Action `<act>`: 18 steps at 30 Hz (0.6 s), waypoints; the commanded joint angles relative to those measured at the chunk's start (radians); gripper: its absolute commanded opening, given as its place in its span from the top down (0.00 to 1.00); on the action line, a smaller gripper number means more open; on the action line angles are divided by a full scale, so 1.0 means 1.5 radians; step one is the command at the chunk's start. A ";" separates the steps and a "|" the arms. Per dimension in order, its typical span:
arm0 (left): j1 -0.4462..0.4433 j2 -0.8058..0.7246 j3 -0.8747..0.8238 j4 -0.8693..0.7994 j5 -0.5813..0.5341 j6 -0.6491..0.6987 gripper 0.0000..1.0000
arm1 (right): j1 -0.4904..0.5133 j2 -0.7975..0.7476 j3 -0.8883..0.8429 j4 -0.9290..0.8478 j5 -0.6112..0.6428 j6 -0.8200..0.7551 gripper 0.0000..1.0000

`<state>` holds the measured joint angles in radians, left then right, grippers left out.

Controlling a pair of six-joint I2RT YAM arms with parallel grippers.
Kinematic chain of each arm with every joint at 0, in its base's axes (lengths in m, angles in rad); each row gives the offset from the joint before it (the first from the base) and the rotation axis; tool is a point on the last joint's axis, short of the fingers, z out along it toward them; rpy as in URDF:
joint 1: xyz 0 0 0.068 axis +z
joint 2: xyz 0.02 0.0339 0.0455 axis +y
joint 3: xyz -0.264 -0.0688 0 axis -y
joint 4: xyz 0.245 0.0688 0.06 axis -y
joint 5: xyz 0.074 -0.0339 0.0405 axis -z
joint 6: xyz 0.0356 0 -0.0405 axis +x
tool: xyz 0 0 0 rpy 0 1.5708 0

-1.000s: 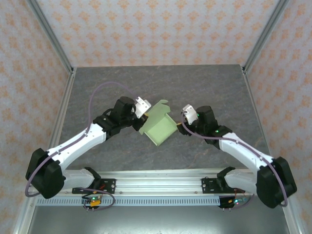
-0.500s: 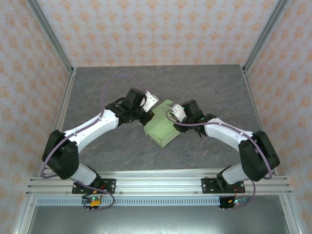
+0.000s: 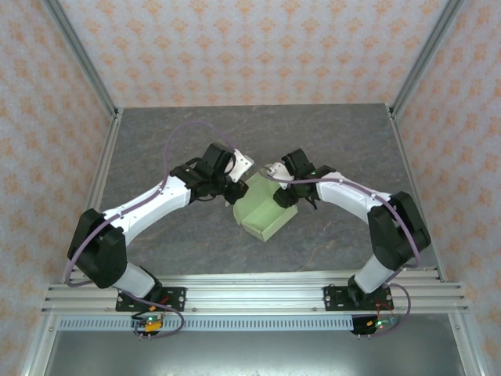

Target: Fold the paper box

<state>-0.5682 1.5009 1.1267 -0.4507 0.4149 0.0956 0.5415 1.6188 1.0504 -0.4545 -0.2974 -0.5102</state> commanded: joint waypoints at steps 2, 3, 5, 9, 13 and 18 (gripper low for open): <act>-0.003 -0.024 0.007 -0.031 -0.006 -0.014 1.00 | -0.007 -0.017 0.018 -0.038 -0.058 0.044 0.52; -0.004 -0.029 0.006 -0.030 -0.011 -0.014 1.00 | -0.008 -0.019 0.021 -0.036 -0.049 0.050 0.52; -0.004 -0.043 0.004 -0.028 -0.024 -0.017 1.00 | -0.007 -0.009 0.036 -0.055 -0.027 0.050 0.54; -0.004 -0.066 0.001 -0.019 -0.042 -0.028 1.00 | -0.005 0.004 0.040 -0.068 0.009 0.030 0.57; -0.004 -0.063 0.004 -0.018 -0.037 -0.033 1.00 | -0.004 0.009 0.025 -0.064 0.014 0.022 0.58; -0.004 -0.043 0.003 -0.016 -0.025 -0.036 1.00 | -0.003 0.008 -0.001 -0.007 0.013 0.016 0.63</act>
<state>-0.5682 1.4204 1.1267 -0.4694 0.3817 0.0551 0.5362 1.6215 1.0760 -0.5056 -0.2993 -0.4728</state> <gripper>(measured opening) 0.060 0.375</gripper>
